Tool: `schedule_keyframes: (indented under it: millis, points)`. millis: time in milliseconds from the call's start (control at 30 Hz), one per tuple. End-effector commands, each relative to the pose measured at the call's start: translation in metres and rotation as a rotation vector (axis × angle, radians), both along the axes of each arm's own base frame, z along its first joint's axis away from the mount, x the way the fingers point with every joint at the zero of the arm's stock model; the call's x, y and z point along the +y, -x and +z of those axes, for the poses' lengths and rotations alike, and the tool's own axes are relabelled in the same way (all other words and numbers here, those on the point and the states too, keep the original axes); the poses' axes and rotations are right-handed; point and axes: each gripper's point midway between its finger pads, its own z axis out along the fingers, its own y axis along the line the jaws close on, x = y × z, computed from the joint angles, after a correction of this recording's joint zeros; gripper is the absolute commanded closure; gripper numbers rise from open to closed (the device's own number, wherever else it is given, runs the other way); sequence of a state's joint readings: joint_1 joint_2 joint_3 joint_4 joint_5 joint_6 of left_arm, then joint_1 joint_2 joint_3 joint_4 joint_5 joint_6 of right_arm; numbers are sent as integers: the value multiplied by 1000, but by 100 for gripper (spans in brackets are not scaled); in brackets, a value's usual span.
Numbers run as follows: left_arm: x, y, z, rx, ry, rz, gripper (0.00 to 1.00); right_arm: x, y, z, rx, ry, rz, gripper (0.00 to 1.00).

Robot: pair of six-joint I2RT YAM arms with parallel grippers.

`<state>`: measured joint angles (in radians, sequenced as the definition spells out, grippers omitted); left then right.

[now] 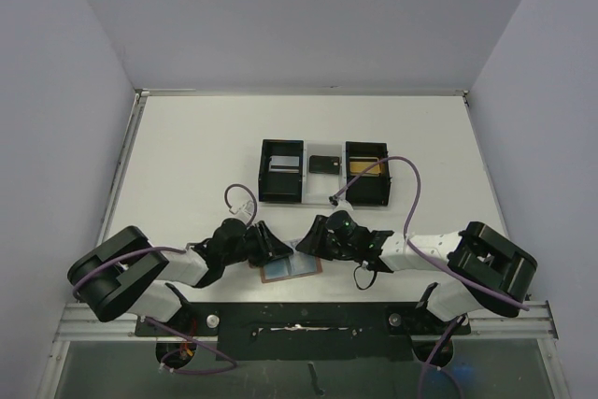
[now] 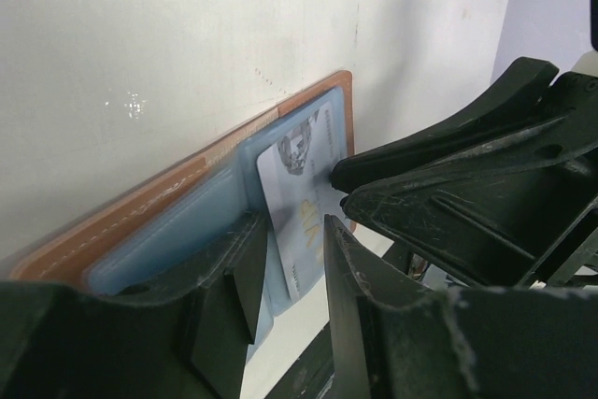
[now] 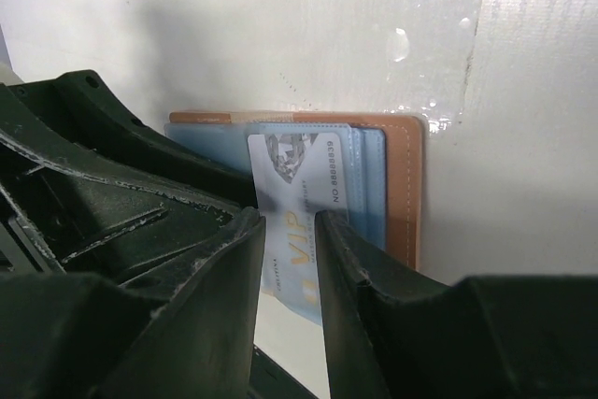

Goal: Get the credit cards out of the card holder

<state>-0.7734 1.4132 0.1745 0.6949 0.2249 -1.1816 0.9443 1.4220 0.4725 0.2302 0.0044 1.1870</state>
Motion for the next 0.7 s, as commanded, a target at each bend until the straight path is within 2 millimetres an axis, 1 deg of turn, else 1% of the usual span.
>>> schedule_keyframes:
  millis: [0, 133, 367, 467, 533, 600, 667]
  points:
    - [7, 3, -10, 29, 2, 55, 71, -17, 8, -15, 13, 80, 8, 69]
    - [3, 0, -10, 24, 3, 55, 73, -15, 9, -13, 9, 85, 28, 69]
    - [-9, 2, -8, 27, 53, 9, 73, -11, 10, -14, 15, 83, 48, 69]
    - [-11, 4, -11, 31, 53, -2, 79, -10, 10, -13, 14, 79, 58, 69]
    - [-10, 4, -14, 36, 46, 0, 87, -10, 9, -9, 3, 83, 61, 69]
    - [-9, 4, -15, 37, 41, 4, 92, -13, 5, -1, -26, 96, 57, 69]
    - [-8, 4, -16, 39, 37, 5, 94, -16, -1, 11, -63, 111, 48, 69]
